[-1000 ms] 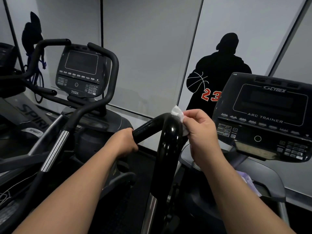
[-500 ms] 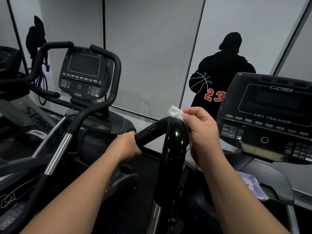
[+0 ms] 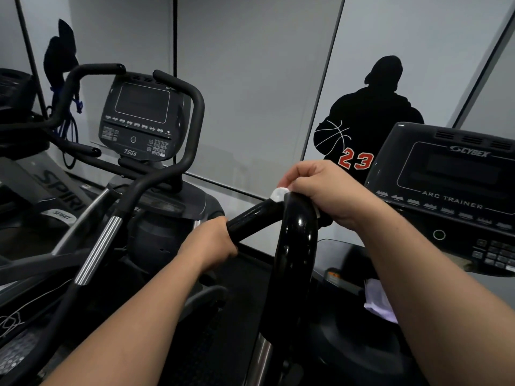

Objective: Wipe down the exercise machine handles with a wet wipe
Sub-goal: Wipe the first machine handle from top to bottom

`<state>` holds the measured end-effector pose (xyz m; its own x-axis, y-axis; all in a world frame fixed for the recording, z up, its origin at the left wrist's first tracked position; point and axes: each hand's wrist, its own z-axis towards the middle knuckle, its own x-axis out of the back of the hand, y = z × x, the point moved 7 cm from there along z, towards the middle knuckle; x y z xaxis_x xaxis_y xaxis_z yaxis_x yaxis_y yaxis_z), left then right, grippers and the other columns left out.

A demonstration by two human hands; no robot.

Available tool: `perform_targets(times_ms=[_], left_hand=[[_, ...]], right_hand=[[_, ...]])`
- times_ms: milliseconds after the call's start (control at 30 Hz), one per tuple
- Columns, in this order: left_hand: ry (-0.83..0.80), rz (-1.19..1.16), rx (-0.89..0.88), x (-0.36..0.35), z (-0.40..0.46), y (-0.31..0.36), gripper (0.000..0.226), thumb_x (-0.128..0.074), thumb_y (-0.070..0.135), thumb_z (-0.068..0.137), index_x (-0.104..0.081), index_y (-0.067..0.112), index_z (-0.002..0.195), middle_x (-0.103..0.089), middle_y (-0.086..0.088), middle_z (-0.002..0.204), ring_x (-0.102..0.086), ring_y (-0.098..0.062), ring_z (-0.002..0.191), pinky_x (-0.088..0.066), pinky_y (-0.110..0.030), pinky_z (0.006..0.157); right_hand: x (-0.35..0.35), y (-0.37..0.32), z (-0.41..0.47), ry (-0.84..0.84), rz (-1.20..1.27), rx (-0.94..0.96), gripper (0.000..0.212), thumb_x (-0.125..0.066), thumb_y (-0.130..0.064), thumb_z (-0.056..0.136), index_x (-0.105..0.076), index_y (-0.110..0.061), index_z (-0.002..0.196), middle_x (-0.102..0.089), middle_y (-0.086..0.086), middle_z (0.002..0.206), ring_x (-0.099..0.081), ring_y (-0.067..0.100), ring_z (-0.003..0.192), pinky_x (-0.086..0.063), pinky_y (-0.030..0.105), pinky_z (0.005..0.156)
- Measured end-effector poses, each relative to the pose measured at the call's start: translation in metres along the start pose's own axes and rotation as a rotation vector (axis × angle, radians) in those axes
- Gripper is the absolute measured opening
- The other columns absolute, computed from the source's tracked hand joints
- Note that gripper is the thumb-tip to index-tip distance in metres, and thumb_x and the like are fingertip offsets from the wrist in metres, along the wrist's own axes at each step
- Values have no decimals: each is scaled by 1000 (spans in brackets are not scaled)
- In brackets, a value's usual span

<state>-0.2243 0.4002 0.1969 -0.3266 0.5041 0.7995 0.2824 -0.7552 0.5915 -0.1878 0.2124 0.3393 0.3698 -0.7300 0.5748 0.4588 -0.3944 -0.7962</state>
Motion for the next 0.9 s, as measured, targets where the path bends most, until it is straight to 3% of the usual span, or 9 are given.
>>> perform_targets(times_ms=[100, 333, 500, 600, 700, 800, 900], left_hand=[[1, -14, -12, 0, 2, 0, 28, -65, 20, 66, -59, 23, 94, -68, -2, 82, -67, -26, 78, -60, -40, 73], [13, -16, -16, -1, 1, -2, 28, -65, 19, 67, -58, 23, 94, -68, -2, 82, -67, -26, 77, -60, -42, 74], [13, -29, -26, -1, 4, -3, 29, -64, 24, 62, -57, 25, 90, -67, 0, 80, -67, -26, 77, -60, -41, 74], [13, -24, -24, -1, 4, -4, 27, -65, 23, 64, -56, 25, 89, -67, 0, 80, -66, -25, 76, -59, -39, 72], [9, -28, -24, -2, 3, -3, 25, -66, 20, 67, -57, 24, 90, -67, -1, 80, -66, -25, 77, -58, -38, 71], [10, -34, -26, -1, 4, -2, 26, -65, 20, 65, -57, 24, 89, -67, -1, 80, -67, -26, 76, -59, -39, 72], [7, -34, -27, -1, 4, -3, 26, -64, 19, 65, -56, 23, 89, -67, -2, 79, -66, -26, 76, -58, -39, 70]], right_hand=[[0, -18, -6, -59, -85, 67, 22, -56, 3, 84, -74, -8, 85, -59, 9, 62, -45, 13, 45, -31, 20, 40], [-9, 0, 18, -20, -132, -102, 22, -53, 3, 83, -74, -2, 88, -59, 11, 64, -47, 17, 47, -34, 24, 49], [-8, -27, 2, -192, -122, 15, 18, -61, 7, 78, -73, -1, 88, -70, 13, 64, -52, 13, 45, -33, 21, 46], [-16, -21, 16, -186, -190, -21, 17, -65, 5, 77, -75, -5, 87, -68, 17, 69, -53, 21, 52, -37, 23, 50], [-21, -10, 26, -169, -152, -97, 19, -59, 5, 83, -75, -3, 89, -64, 11, 68, -55, 14, 48, -44, 22, 49], [-14, -17, 18, -200, -127, -31, 21, -57, 6, 82, -75, -5, 85, -62, 13, 68, -52, 15, 46, -37, 19, 45], [-8, -7, 14, -184, 66, -28, 21, -58, 7, 85, -73, -6, 82, -68, 14, 70, -58, 16, 51, -45, 22, 48]])
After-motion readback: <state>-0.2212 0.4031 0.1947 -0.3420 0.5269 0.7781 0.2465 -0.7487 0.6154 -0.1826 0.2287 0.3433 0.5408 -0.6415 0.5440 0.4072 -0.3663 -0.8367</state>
